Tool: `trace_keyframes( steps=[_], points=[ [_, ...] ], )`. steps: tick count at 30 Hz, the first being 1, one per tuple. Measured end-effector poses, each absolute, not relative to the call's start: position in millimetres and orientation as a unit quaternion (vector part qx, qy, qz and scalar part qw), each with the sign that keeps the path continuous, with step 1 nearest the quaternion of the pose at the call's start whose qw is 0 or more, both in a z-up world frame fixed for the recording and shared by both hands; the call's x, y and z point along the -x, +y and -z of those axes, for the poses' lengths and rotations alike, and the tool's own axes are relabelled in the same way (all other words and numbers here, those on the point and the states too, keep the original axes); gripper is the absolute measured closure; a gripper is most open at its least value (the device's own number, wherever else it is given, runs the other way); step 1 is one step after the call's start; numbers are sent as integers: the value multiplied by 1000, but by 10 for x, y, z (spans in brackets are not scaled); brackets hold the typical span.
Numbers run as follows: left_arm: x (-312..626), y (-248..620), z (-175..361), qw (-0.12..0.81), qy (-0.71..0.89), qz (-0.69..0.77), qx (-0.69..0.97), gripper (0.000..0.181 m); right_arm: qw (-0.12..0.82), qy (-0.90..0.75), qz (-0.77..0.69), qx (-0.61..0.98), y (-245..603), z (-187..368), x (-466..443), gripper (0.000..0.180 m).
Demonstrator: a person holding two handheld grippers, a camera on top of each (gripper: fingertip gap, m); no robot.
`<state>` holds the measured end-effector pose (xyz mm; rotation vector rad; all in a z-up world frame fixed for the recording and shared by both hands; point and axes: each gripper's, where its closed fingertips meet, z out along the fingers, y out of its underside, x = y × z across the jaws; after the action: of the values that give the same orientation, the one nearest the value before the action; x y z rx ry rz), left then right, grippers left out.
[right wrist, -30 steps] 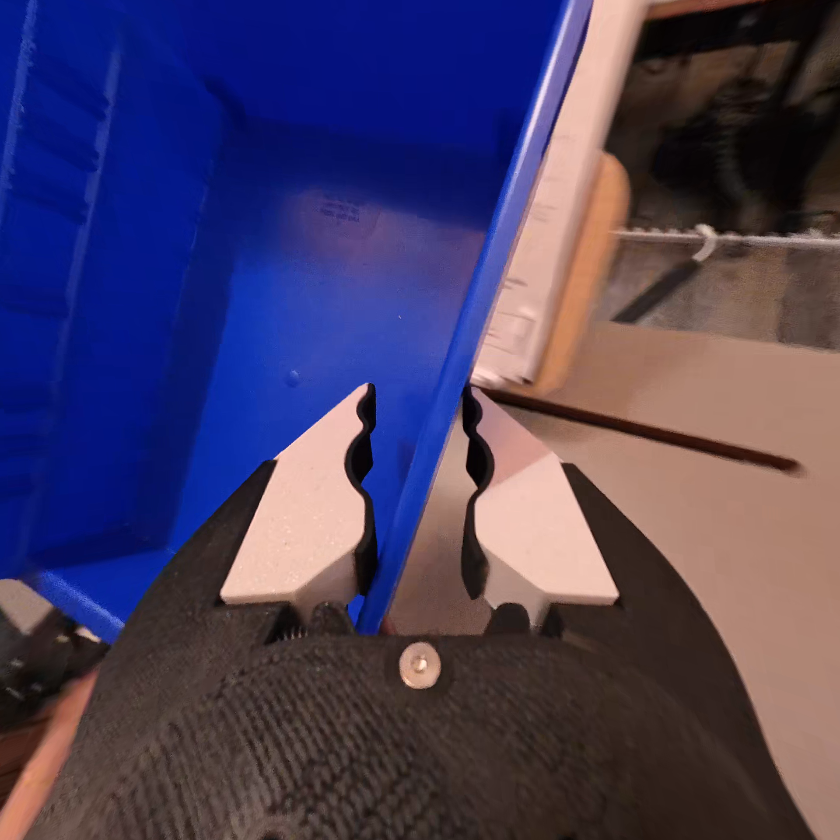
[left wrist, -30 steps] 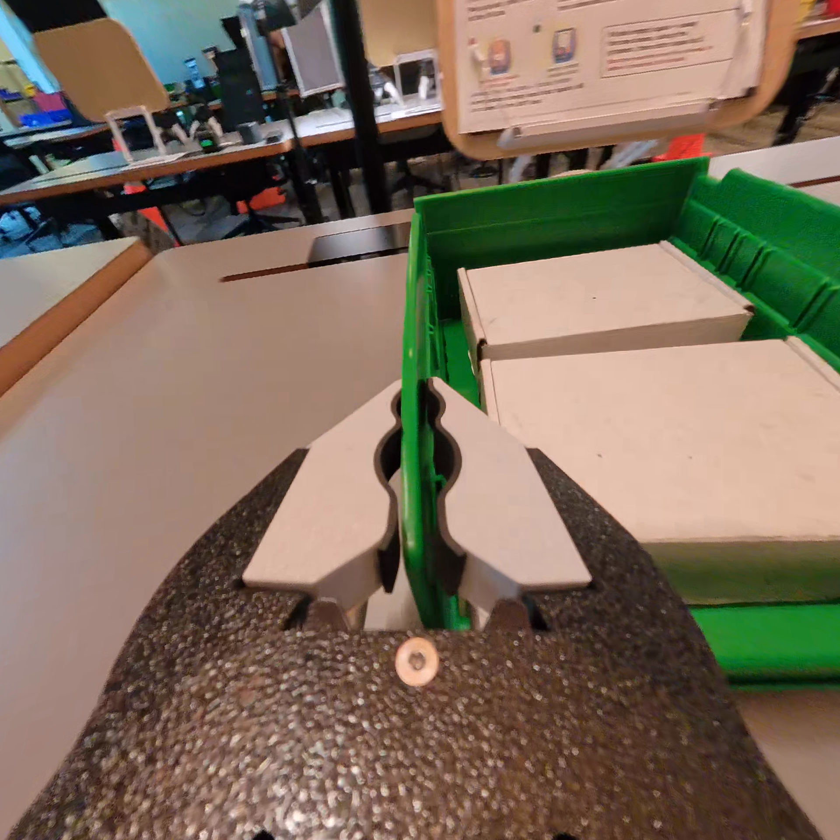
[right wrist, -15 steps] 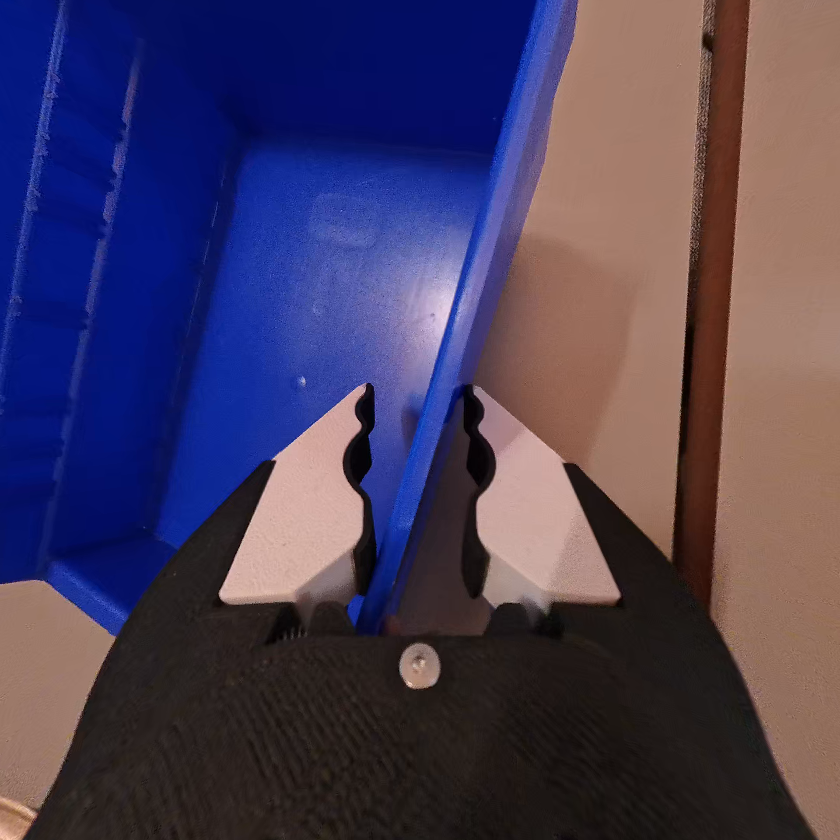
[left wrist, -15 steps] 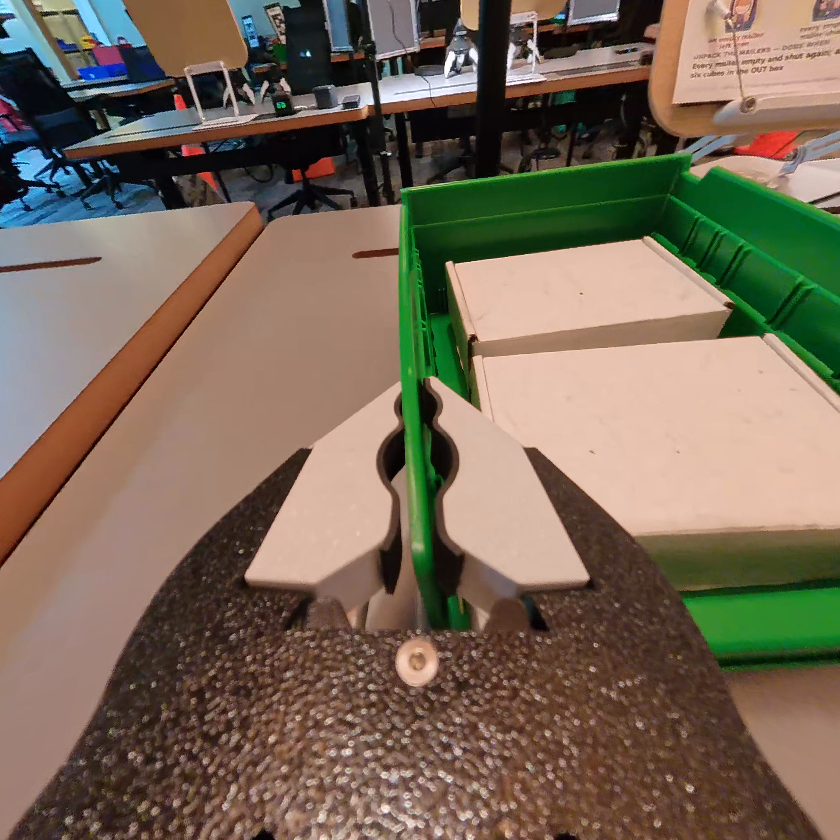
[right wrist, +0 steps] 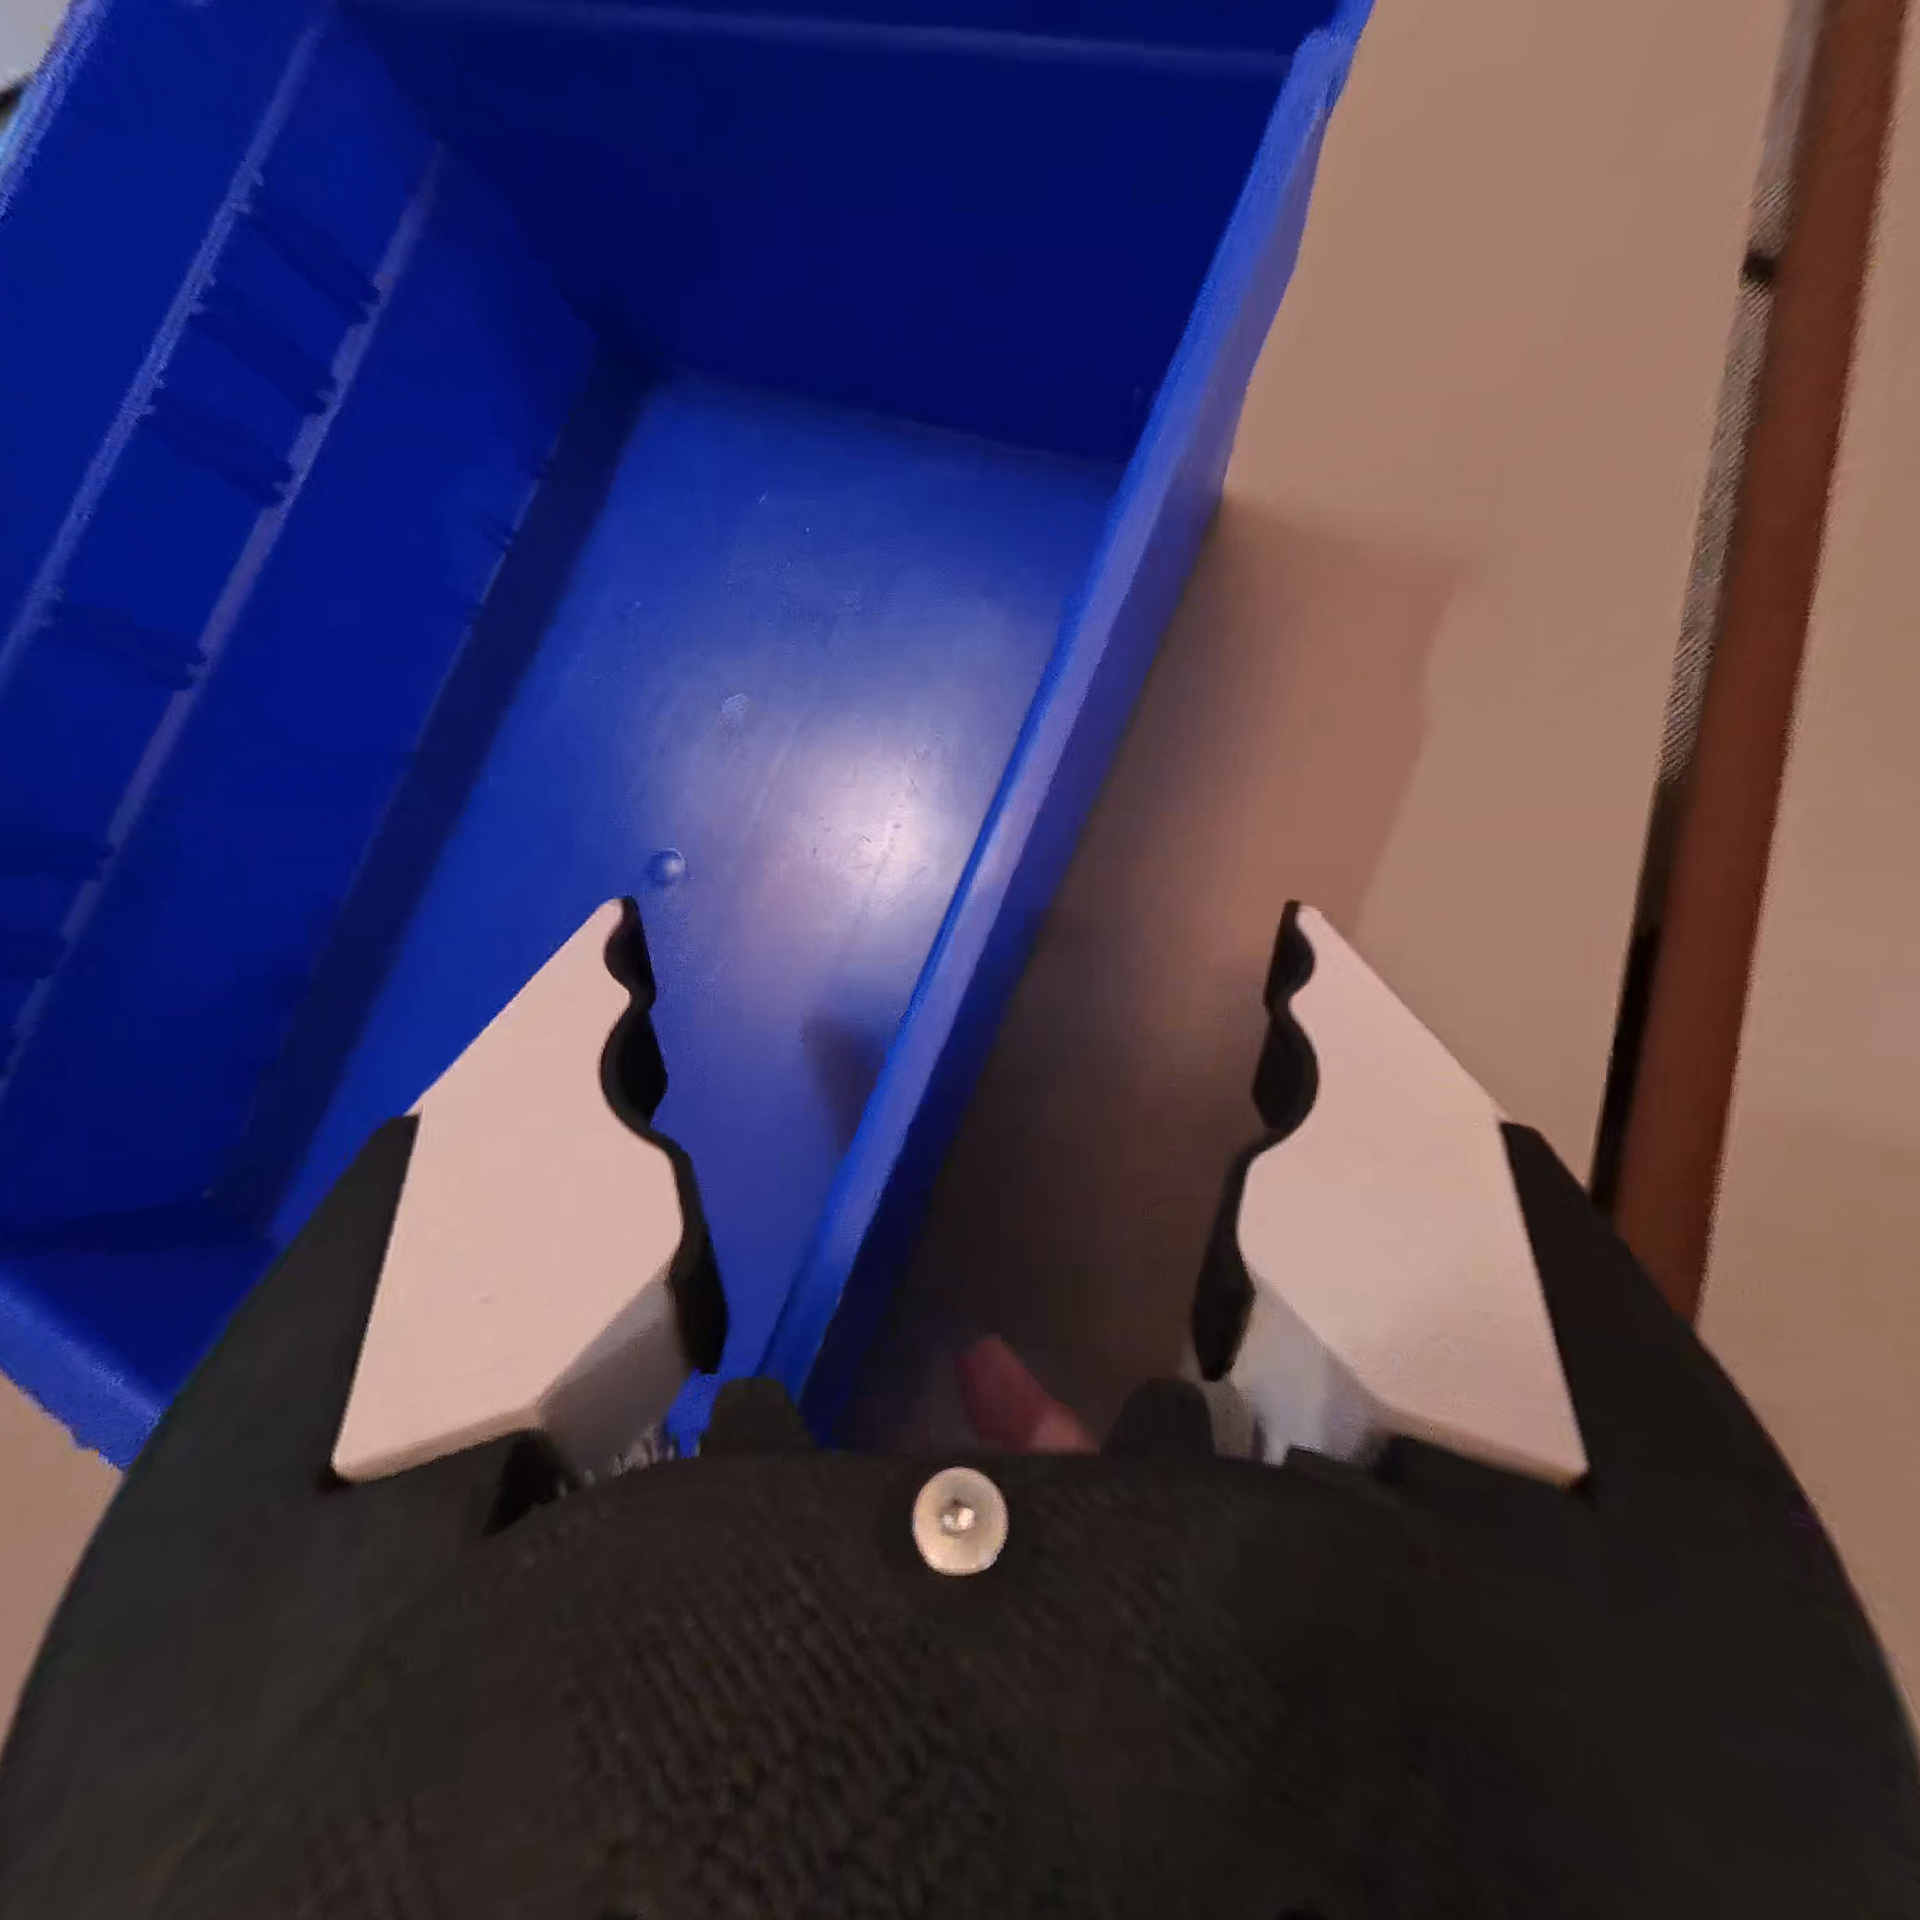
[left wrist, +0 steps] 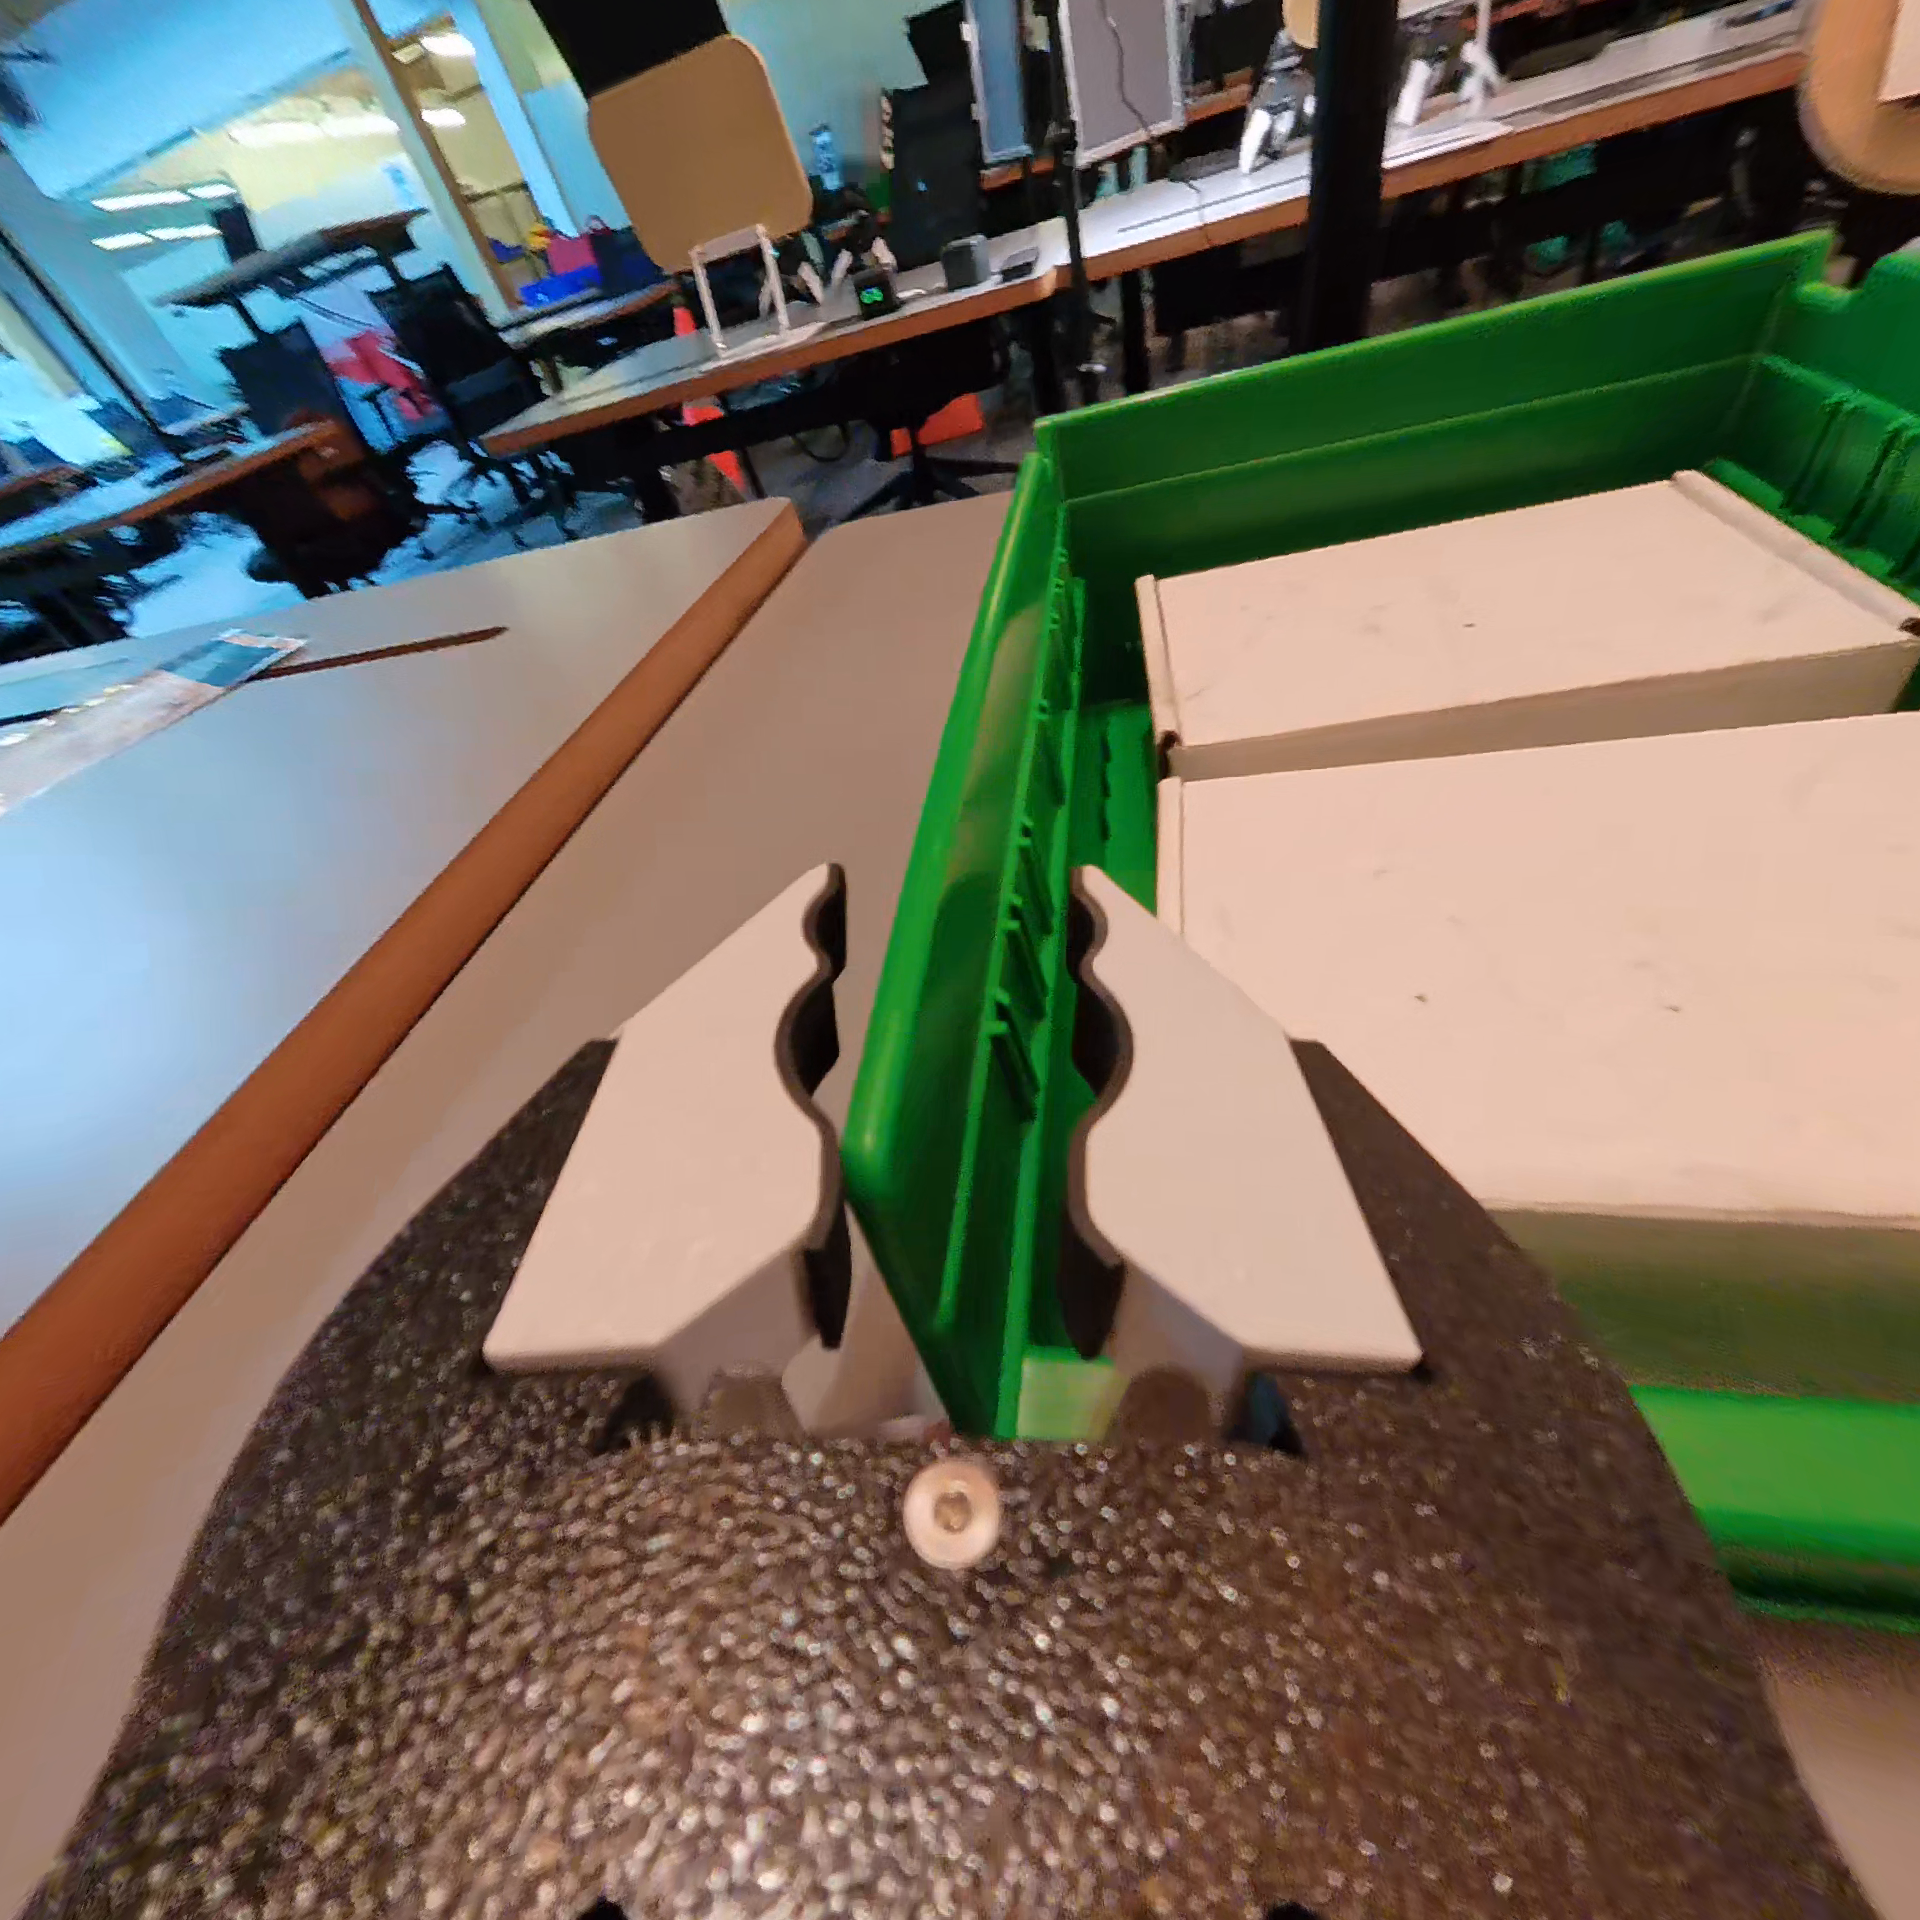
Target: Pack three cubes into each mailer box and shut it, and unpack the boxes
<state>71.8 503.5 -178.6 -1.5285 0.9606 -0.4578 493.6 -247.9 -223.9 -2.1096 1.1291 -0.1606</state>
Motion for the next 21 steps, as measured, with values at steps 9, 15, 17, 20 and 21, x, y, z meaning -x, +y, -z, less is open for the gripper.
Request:
trace_keyframes(
  steps=[9, 15, 17, 20, 21],
  points=[
    [-675, 5084, 1750, 623, 394, 160, 657, 147, 372, 364, 283, 806, -2777, 1701, -4946, 63],
    [-697, 5084, 1762, 606, 395, 193, 663, 153, 398, 342, 324, 787, -2665, 1436, -4837, 67],
    [-705, 5080, 1769, 601, 396, 202, 664, 154, 411, 341, 316, 784, -2580, 1376, -4756, 68],
    [-716, 5075, 1780, 592, 399, 214, 667, 156, 409, 334, 314, 789, -2536, 1324, -4651, 68],
    [-721, 5071, 1784, 589, 400, 219, 667, 157, 406, 332, 319, 789, -2554, 1309, -4630, 68]
  ],
)
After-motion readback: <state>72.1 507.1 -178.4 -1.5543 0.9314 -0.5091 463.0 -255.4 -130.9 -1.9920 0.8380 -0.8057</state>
